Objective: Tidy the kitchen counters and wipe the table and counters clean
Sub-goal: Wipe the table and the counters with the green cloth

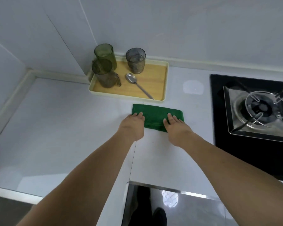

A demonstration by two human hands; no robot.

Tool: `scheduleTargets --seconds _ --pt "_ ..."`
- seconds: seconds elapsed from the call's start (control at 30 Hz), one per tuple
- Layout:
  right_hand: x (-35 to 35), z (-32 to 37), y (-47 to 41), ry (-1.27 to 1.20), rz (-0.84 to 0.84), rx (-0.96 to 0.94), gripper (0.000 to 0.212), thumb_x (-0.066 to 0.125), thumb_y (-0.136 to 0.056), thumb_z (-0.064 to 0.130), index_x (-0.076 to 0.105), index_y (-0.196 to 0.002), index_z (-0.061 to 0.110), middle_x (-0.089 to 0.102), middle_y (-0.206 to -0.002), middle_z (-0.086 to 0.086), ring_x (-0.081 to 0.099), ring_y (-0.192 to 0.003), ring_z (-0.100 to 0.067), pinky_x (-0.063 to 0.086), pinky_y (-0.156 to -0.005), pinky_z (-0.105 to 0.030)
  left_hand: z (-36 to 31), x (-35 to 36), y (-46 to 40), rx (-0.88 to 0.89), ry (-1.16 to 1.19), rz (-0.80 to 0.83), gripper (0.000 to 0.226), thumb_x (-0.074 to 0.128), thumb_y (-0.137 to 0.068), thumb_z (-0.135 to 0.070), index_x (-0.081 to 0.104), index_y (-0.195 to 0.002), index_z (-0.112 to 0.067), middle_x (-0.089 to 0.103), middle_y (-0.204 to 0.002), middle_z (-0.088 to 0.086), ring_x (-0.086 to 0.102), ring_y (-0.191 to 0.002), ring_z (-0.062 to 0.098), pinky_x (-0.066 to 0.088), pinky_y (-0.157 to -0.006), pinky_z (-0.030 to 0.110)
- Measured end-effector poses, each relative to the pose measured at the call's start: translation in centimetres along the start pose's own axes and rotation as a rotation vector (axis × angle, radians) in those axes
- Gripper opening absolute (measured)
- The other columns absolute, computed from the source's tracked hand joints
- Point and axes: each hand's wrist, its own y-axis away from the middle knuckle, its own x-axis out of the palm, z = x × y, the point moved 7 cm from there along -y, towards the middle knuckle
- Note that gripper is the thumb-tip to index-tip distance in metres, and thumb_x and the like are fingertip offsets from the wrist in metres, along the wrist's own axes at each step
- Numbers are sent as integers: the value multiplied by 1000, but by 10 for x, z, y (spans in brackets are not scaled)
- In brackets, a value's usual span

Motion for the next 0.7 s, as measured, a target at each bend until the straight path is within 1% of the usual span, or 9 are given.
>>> scheduleTargets --seconds 0.33,0.5,0.6,0.7 --pt "61 32 84 -24 -36 -71 70 32 -93 -3 -1 -153 10 -17 -158 -13 -3 -148 -28 7 -121 -35 -31 66 93 -16 21 44 70 36 -91 -4 6 -154 -12 -3 -162 2 4 -149 19 8 -121 34" --pt "99 46 128 -40 -19 -106 73 39 -92 -1 0 -153 11 -16 -158 -13 -3 -148 -28 7 -120 -34 -52 91 144 -13 35 88 69 40 -95 -8 6 -154 -12 -4 -162 1 4 -149 19 7 -121 33" --pt "117 50 150 -31 -8 -109 74 41 -92 -1 1 -153 11 -16 -159 -12 -2 -148 -28 8 -120 -34 -64 106 168 -5 36 83 68 37 -94 -4 7 -155 -13 -2 -162 1 5 -149 19 6 -121 32" --pt "131 54 170 -12 15 -88 75 42 -92 0 0 -153 10 -16 -158 -14 -2 -148 -29 8 -120 -36 -75 117 186 -12 28 101 68 37 -94 -5 8 -155 -13 -2 -162 0 6 -148 19 7 -121 32"
